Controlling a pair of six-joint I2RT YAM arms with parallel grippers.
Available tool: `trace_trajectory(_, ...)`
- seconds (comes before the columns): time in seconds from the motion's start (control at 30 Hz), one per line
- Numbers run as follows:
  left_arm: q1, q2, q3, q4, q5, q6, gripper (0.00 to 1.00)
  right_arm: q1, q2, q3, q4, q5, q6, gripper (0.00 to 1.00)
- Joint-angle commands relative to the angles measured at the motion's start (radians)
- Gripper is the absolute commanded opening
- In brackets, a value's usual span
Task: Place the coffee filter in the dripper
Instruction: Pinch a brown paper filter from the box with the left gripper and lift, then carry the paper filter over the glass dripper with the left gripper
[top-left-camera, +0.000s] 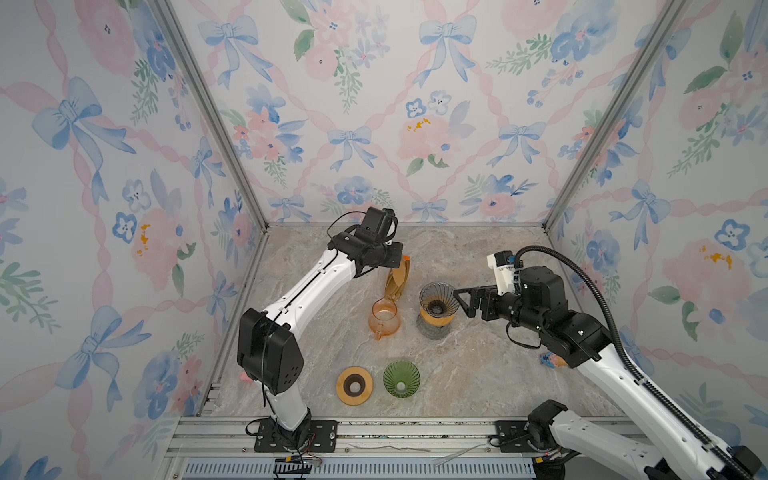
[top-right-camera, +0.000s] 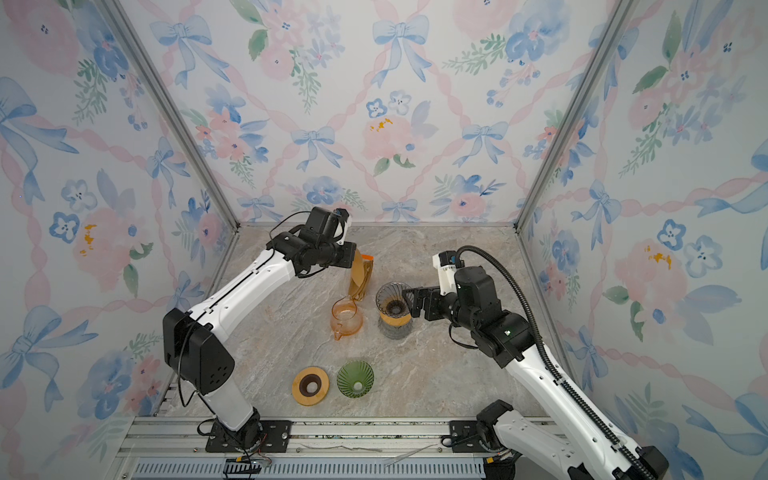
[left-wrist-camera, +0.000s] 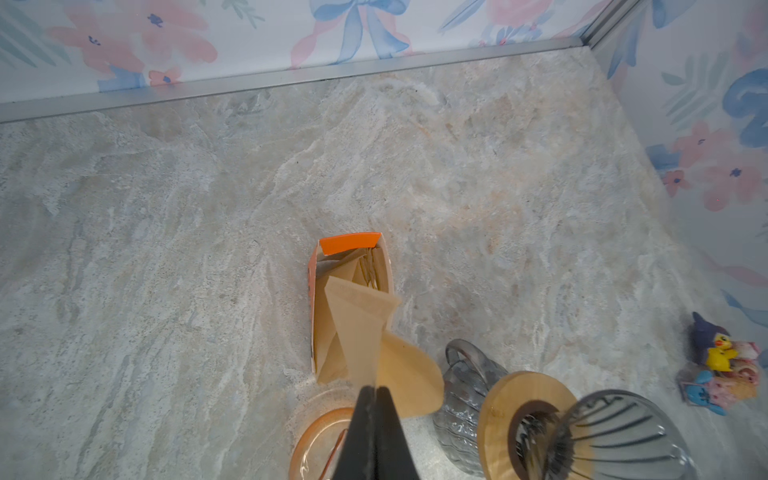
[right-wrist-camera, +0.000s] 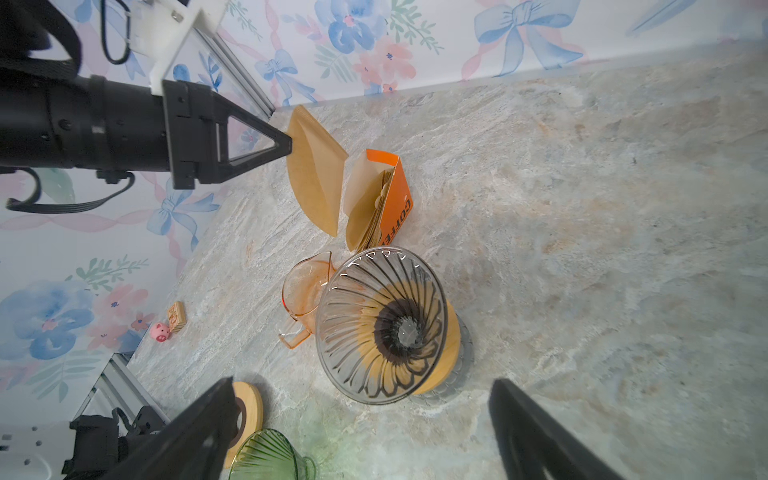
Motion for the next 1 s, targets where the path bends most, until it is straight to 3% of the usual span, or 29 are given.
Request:
trace_trajectory(0.0,0.010,-0.081,0.055,-0.062,0.091,-0.049,0.00,0.013,0.002,0.042,-0.065,0.025,-0.024,0.96)
trace_trajectory(0.33,0.008,-0.148,0.073,-0.079,0.443,-0.206,0.00,0.012,0.001,0.074,-0.130,0.050,-0.041,0.96)
trace_trajectory(0.6,-0.050,-0.132,0.016,-0.055,0.556,-0.289,0.00,0.007,-0.027,0.069,-0.148,0.063,-0.027,0.96)
trace_trajectory(0.8,-0.063,-0.147,-0.137,0.141,0.620,-0.388,0.00,0.008,-0.025,0.084,-0.162,0.052,-0.030,0.96)
trace_trajectory(0.97,-0.067,-0.129,-0.202,0.199,0.637,-0.416,0.00,0.008,-0.027,0.088,-0.172,0.062,-0.028,0.96)
